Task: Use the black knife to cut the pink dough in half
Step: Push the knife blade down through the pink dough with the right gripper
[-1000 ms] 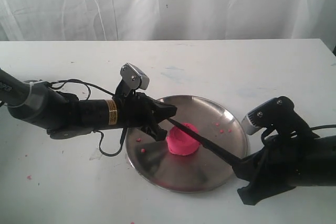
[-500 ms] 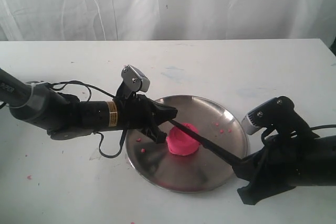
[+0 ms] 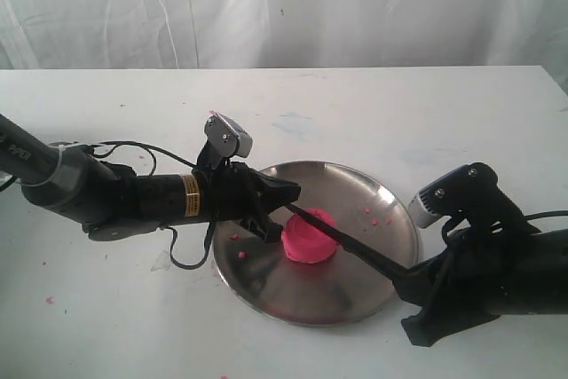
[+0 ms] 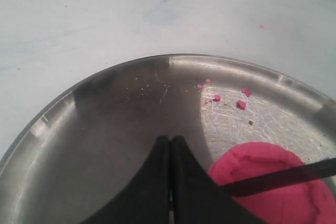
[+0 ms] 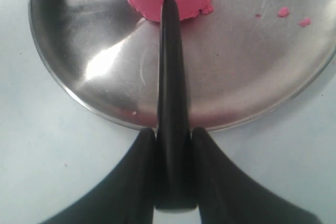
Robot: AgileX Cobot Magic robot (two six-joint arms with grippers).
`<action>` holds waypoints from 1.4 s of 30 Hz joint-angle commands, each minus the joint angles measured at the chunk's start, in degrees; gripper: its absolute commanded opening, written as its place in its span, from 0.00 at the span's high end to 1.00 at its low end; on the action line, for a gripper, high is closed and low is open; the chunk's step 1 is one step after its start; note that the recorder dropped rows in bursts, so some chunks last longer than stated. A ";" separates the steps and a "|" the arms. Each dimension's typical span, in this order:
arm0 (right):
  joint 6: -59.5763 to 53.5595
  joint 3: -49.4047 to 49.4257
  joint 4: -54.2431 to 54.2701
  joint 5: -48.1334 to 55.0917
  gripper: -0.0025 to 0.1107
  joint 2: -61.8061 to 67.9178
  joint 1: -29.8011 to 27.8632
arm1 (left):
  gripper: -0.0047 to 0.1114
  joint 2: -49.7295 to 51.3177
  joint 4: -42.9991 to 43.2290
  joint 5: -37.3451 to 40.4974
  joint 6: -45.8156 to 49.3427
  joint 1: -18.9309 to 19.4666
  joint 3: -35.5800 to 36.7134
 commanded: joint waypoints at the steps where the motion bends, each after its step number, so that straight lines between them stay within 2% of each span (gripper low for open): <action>1: -0.63 0.29 0.07 0.16 0.98 -0.07 0.05 | 0.96 0.51 2.43 3.05 0.21 -0.25 0.30; 10: -0.63 0.29 0.18 0.16 0.98 -0.07 0.05 | 0.96 0.51 2.96 8.54 0.21 -0.25 0.30; 42: -0.63 1.68 -0.46 -1.75 0.98 0.52 0.05 | 0.96 0.51 3.10 8.77 0.21 -0.25 0.30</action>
